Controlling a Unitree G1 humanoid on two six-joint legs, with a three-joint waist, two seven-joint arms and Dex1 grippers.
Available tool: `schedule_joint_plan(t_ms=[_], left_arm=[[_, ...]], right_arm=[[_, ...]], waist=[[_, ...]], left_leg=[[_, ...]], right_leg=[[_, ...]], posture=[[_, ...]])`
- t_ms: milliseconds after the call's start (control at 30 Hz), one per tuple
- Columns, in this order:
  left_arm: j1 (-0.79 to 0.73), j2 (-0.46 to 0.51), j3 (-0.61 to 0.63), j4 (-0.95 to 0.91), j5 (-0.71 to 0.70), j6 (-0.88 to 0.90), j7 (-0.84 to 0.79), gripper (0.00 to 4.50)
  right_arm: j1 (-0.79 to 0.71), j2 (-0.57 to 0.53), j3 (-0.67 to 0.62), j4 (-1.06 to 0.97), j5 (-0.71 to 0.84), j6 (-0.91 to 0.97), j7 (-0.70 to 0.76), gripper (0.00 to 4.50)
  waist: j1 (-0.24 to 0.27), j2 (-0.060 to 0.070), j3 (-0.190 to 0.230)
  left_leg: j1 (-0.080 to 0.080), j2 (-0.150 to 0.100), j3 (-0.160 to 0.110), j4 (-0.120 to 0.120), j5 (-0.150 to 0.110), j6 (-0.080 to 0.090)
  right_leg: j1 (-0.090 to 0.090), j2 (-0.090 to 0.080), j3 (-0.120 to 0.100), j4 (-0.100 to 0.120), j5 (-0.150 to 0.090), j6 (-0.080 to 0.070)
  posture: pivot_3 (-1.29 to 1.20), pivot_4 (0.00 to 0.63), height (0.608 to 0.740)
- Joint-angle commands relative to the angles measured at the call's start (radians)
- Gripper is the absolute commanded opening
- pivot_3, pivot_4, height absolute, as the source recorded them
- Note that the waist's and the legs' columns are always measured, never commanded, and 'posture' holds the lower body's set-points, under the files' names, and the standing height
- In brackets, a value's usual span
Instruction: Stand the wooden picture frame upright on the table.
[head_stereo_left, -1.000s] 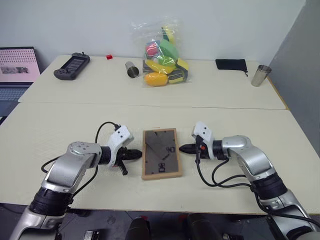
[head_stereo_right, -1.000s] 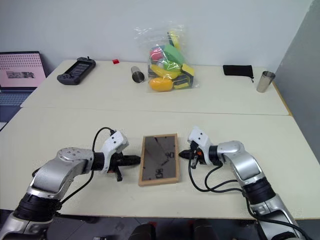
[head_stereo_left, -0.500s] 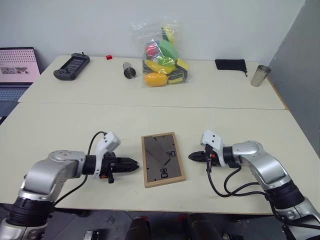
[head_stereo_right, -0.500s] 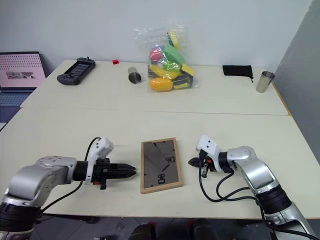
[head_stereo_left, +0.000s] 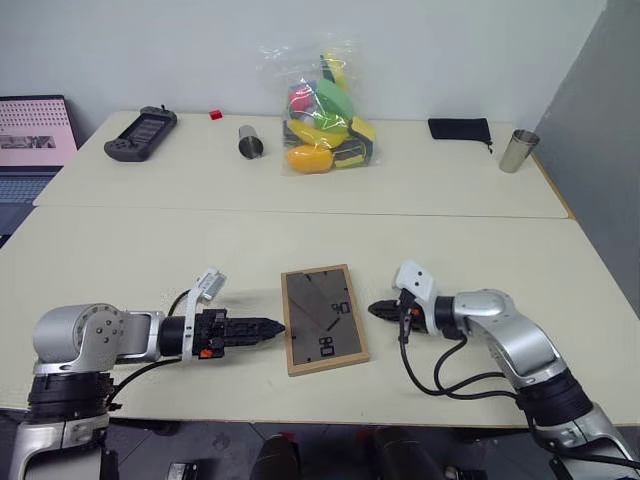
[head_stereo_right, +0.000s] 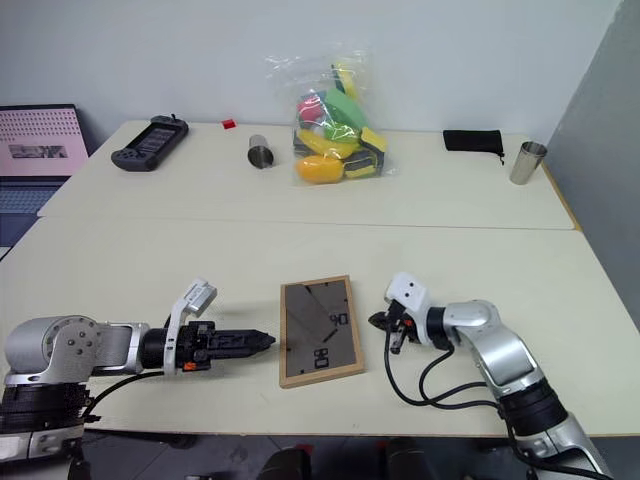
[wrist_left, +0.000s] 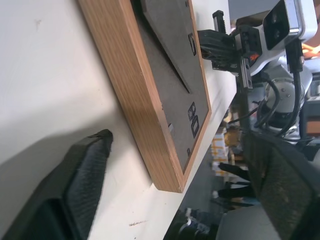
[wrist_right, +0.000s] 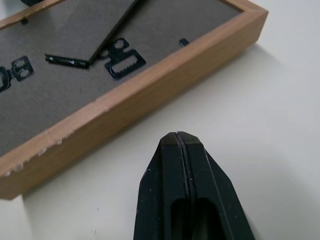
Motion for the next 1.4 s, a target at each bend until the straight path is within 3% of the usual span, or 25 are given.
schedule_joint_plan(t_ms=[33, 433, 1067, 1167, 1267, 1367, 1400], left_arm=[[0.013, -0.044, -0.021, -0.036, -0.021, -0.001, 0.038, 4.44], [0.043, -0.148, -0.019, -0.073, -0.054, -0.015, 0.097, 4.44], [-0.013, -0.061, 0.083, -0.091, -0.199, 0.009, 0.094, 0.89], [-0.022, -0.062, 0.091, -0.093, -0.206, 0.002, 0.105, 0.84], [-0.085, -0.068, 0.115, -0.084, -0.203, -0.028, 0.131, 0.84], [-0.109, -0.064, 0.117, -0.088, -0.213, -0.026, 0.138, 0.84], [-0.112, -0.058, 0.106, -0.098, -0.210, -0.034, 0.134, 0.84]], right_arm=[[-0.020, 0.018, 0.015, -0.054, 0.016, 0.016, -0.004, 0.00], [-0.052, 0.110, 0.077, -0.095, 0.027, 0.079, -0.033, 0.00], [-0.060, 0.074, 0.026, 0.046, -0.001, -0.015, -0.083, 0.00], [-0.070, 0.081, 0.001, 0.050, 0.009, -0.022, -0.095, 0.00], [-0.123, 0.083, -0.114, 0.011, 0.102, 0.034, -0.089, 0.00], [-0.158, 0.068, -0.162, -0.041, 0.196, 0.102, -0.038, 0.40], [-0.177, 0.062, -0.178, -0.063, 0.240, 0.139, -0.014, 0.72]], waist=[[0.002, 0.000, 0.000], [0.010, 0.001, -0.001], [0.008, 0.000, -0.001], [0.008, 0.000, -0.001], [0.008, 0.000, 0.000], [0.009, 0.000, 0.000], [0.009, 0.000, 0.000]], left_leg=[[0.000, 0.000, 0.000, 0.000, 0.000, 0.000], [0.000, -0.001, 0.000, 0.000, 0.000, 0.000], [0.000, -0.001, 0.000, 0.000, 0.000, 0.000], [0.000, -0.001, 0.000, 0.000, 0.000, 0.000], [-0.001, -0.001, 0.000, 0.000, 0.000, 0.000], [-0.001, -0.001, 0.000, 0.000, 0.000, 0.000], [-0.001, -0.001, 0.000, 0.000, 0.000, 0.000]], right_leg=[[0.000, 0.000, 0.000, 0.000, 0.000, 0.000], [0.001, -0.001, 0.000, -0.001, 0.000, 0.000], [0.000, -0.001, 0.000, -0.001, 0.000, 0.000], [0.000, -0.001, 0.000, -0.001, 0.000, 0.000], [0.000, -0.001, 0.000, -0.001, 0.000, 0.000], [0.000, -0.001, 0.000, 0.000, 0.000, 0.000], [0.000, -0.001, 0.000, -0.001, 0.000, 0.000]], posture=[[0.00, 0.150, 0.740], [0.00, 0.150, 0.740], [0.00, 0.150, 0.740], [0.00, 0.150, 0.740], [0.00, 0.150, 0.740], [0.00, 0.150, 0.740], [0.00, 0.150, 0.740]])
